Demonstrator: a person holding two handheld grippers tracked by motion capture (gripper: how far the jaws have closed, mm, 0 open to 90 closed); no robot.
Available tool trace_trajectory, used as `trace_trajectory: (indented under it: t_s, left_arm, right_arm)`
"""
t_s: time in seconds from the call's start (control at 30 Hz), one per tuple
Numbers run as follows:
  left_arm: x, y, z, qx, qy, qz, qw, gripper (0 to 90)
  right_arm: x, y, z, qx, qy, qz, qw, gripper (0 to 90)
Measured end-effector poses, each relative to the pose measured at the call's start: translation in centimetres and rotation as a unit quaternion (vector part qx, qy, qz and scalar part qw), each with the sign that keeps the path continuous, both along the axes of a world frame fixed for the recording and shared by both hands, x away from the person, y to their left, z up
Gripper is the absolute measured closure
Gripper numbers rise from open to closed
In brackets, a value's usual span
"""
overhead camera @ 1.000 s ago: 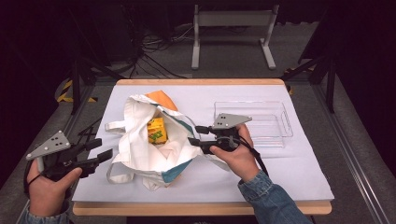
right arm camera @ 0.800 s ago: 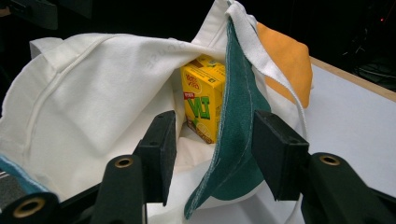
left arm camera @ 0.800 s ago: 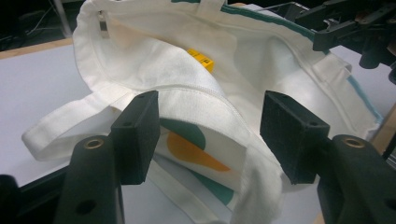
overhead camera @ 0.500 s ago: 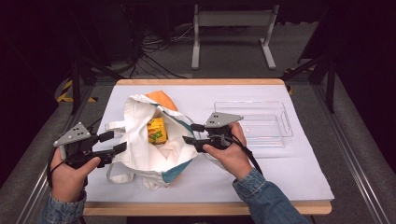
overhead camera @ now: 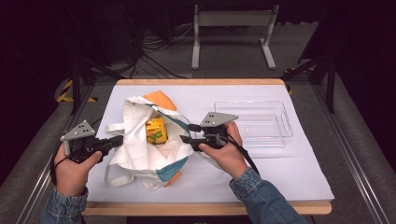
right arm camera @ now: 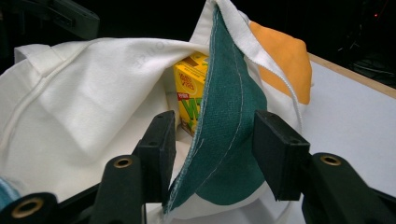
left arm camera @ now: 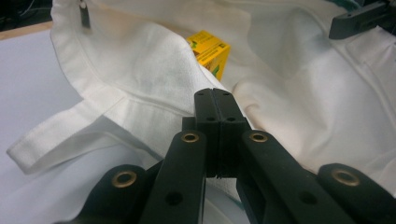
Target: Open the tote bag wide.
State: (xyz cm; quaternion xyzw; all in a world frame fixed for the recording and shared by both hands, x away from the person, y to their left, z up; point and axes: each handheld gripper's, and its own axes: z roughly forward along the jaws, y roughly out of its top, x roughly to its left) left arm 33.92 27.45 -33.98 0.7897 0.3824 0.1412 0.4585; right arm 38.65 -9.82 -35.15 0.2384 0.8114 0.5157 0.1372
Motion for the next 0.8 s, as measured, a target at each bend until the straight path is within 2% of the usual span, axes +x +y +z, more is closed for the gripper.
trace_trajectory:
  t_s: [0.23, 0.33, 0.5, 0.63, 0.73, 0.8]
  left_arm:
    - [-0.5, 0.3, 0.4, 0.026, -0.010, 0.015, 0.9995, 90.0]
    - [-0.4, 0.4, 0.2, 0.023, -0.007, 0.013, 0.9996, 90.0]
    - [-0.4, 0.4, 0.1, -0.010, -0.007, 0.006, 0.9999, 90.0]
    - [-0.7, 0.3, 0.3, -0.022, -0.012, 0.003, 0.9997, 89.8]
    - [-0.7, 0.1, 0.5, -0.031, -0.016, 0.008, 0.9994, 78.9]
    - [-0.6, -0.1, 0.7, -0.034, -0.014, 0.005, 0.9993, 75.7]
  right_arm:
    - [-0.1, -0.2, 0.1, -0.025, -0.011, -0.017, 0.9995, 67.9]
    - [-0.1, -0.5, 0.0, -0.029, -0.012, -0.026, 0.9992, 71.4]
    - [0.1, -1.2, -0.5, -0.026, -0.003, -0.039, 0.9989, 74.2]
    - [0.1, -1.6, -1.0, -0.029, 0.002, -0.045, 0.9986, 75.6]
    - [0.0, -2.0, -1.6, -0.030, 0.009, -0.049, 0.9983, 77.0]
    - [-0.1, -2.0, -1.7, -0.029, 0.010, -0.049, 0.9983, 77.3]
